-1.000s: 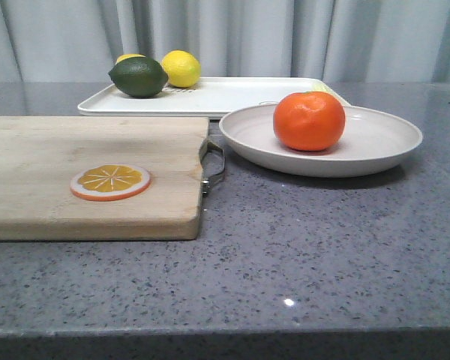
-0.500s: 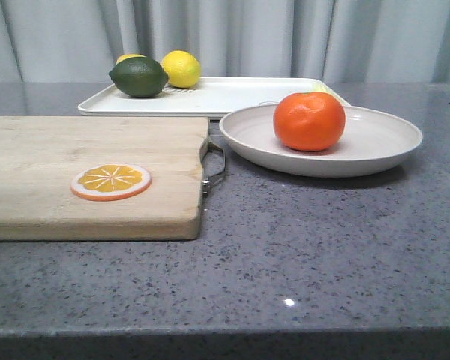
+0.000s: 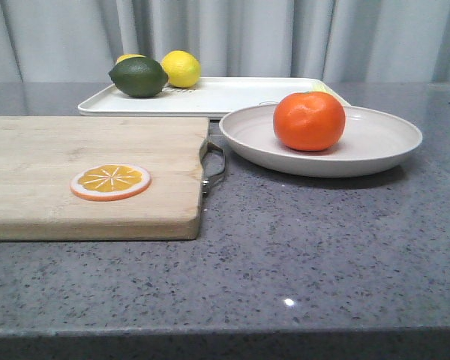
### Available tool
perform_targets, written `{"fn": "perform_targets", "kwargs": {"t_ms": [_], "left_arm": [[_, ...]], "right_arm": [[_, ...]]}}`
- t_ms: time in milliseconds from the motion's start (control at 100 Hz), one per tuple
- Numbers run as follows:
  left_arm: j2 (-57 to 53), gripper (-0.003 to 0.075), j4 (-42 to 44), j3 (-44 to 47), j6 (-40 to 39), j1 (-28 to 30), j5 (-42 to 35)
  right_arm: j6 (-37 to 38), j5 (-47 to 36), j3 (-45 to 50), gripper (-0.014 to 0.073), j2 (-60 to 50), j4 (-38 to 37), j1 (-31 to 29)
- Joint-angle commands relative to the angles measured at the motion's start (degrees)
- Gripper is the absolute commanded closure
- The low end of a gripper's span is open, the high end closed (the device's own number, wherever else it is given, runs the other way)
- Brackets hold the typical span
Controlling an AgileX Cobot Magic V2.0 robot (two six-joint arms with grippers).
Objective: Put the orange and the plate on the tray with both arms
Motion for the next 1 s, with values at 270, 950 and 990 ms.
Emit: {"fn": "perform_targets", "kwargs": {"t_ms": [270, 950, 990], "left_arm": [[0.1, 0.0678, -1.0, -1.4, -0.3, 0.2, -3.0], [0.1, 0.0678, -1.0, -1.4, -0.3, 0.2, -1.8], [0.1, 0.0678, -1.0, -1.4, -0.3, 0.2, -1.8]], "right_arm": [[-2.8, 6.8, -20.6, 0.0274, 21.9, -0.1, 7.1], [-2.7, 21.7, -44.4, 0.0192, 53.0, 4.8, 7.1], [-2.7, 21.8, -45.0, 0.0192, 54.0, 5.2, 7.1]]}}
